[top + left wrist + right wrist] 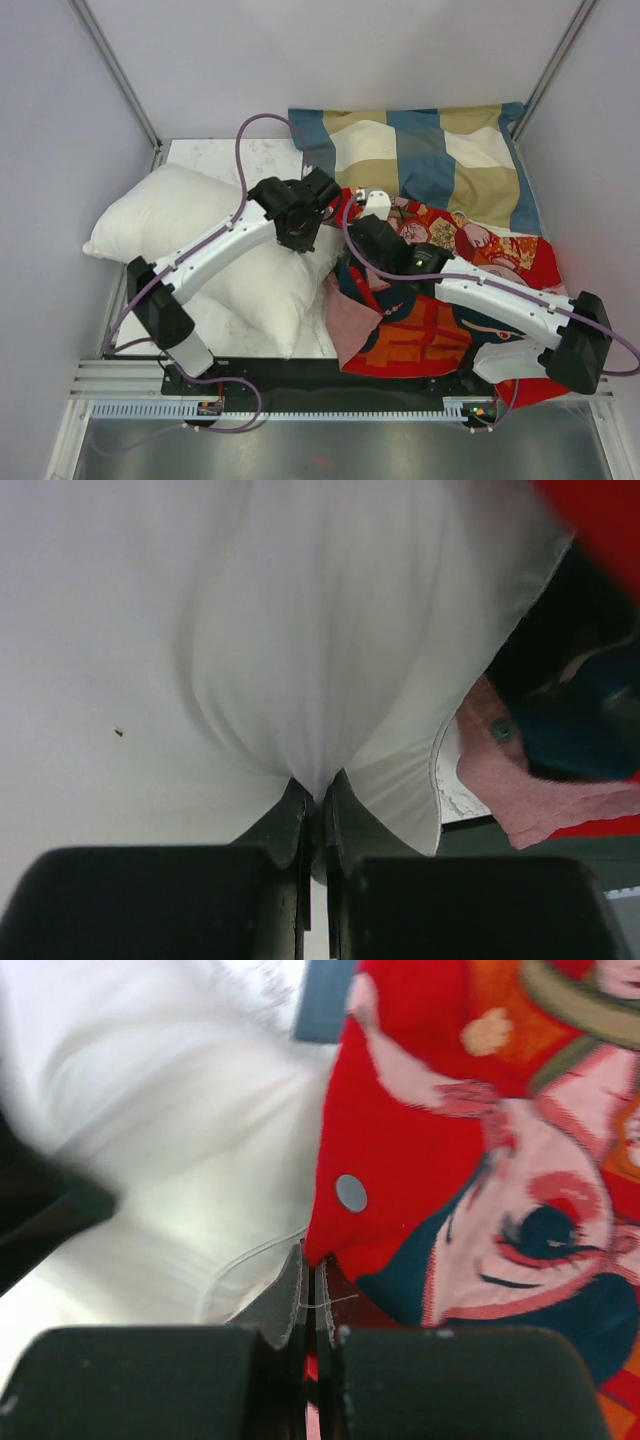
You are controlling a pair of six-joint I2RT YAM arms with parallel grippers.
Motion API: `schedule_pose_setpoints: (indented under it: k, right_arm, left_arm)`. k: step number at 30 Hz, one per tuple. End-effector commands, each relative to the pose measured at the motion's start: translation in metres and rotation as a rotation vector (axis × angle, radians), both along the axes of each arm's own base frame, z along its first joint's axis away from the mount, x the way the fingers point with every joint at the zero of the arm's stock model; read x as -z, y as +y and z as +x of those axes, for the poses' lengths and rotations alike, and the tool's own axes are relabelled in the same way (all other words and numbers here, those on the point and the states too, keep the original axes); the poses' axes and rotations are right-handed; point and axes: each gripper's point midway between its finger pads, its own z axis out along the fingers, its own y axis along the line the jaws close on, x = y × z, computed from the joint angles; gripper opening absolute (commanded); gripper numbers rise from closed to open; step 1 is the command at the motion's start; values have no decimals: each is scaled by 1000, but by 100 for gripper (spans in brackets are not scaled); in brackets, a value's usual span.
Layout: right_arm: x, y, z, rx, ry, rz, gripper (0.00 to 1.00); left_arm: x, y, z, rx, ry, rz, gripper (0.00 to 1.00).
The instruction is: Put the pillow into the pillowcase
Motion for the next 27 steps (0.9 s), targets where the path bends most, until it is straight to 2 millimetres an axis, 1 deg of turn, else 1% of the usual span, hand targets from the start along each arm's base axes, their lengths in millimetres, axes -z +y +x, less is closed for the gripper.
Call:
schedule_pose_setpoints:
  k: [1,2,4,5,6,7,8,9,10,11,12,13,14,15,16,17,18,19,20,21,22,23,24,25,26,27]
  right_arm:
    - [-10,32,-16,-106,-13,-15,0]
    - [-6,41,-26,-140,-5,-28,0]
    - [2,48,-33,-155,10,-46,0]
    - [4,51,-37,-163,12,-48,0]
    - [4,53,-37,-157,13,-42,0]
    - [3,52,-36,-143,8,-38,0]
    - [2,50,-34,-129,0,-36,0]
    - [3,47,-34,-110,-2,-34,0]
    - [-4,39,-30,-72,-28,-30,0]
    - [-6,35,-30,-58,-36,-26,0]
    - [-6,31,-29,-43,-41,-21,0]
    - [-5,25,-31,-36,-45,-23,2]
    - [-3,22,-31,-35,-44,-26,7]
    - [4,19,-34,-39,-35,-38,14]
    - [6,17,-37,-50,-26,-39,25]
    - [10,17,-40,-60,-16,-40,32]
    - [21,12,-45,-68,3,-55,34]
    - [20,11,-49,-86,2,-42,35]
    - [24,15,-57,-133,17,-35,35]
    - [32,13,-65,-165,24,-45,36]
    - [34,19,-74,-209,21,-42,37]
    - [38,21,-81,-258,19,-61,40]
    - [49,22,-88,-298,28,-85,45]
    - [51,28,-94,-336,18,-84,46]
    - [57,28,-96,-352,16,-104,47]
    - [66,27,-98,-366,21,-131,47]
  left_arm:
    - [-42,-33,25,77,-79,-69,2]
    - [-71,-41,37,76,-138,-103,2]
    - [-86,-45,49,68,-170,-95,2]
    - [-81,-48,53,69,-146,-66,2]
    - [-103,-58,61,66,-196,-119,2]
    - [-105,-64,62,71,-194,-141,2]
    - [-104,-70,66,66,-197,-161,2]
    - [-95,-72,67,59,-187,-155,2]
    - [-89,-71,69,45,-188,-146,2]
    - [-60,-64,64,23,-141,-98,2]
    - [-66,-71,71,12,-197,-157,2]
    - [-60,-69,71,2,-195,-173,2]
    - [-36,-66,66,-14,-158,-160,2]
    - [-40,-67,70,-25,-187,-205,2]
    - [-34,-65,72,-35,-178,-211,2]
    - [-25,-62,71,-43,-163,-200,2]
    - [-22,-62,73,-47,-161,-199,2]
    - [-19,-60,74,-48,-155,-193,2]
    - [-18,-59,76,-48,-154,-190,2]
    - [-16,-60,78,-45,-150,-189,2]
    - [-15,-60,80,-47,-147,-190,2]
    - [-17,-60,83,-39,-149,-195,2]
    - [-18,-63,83,-29,-140,-209,2]
    - [-21,-62,88,-26,-143,-213,2]
    - [-23,-62,89,-23,-140,-224,2]
    - [-24,-62,90,-19,-138,-232,2]
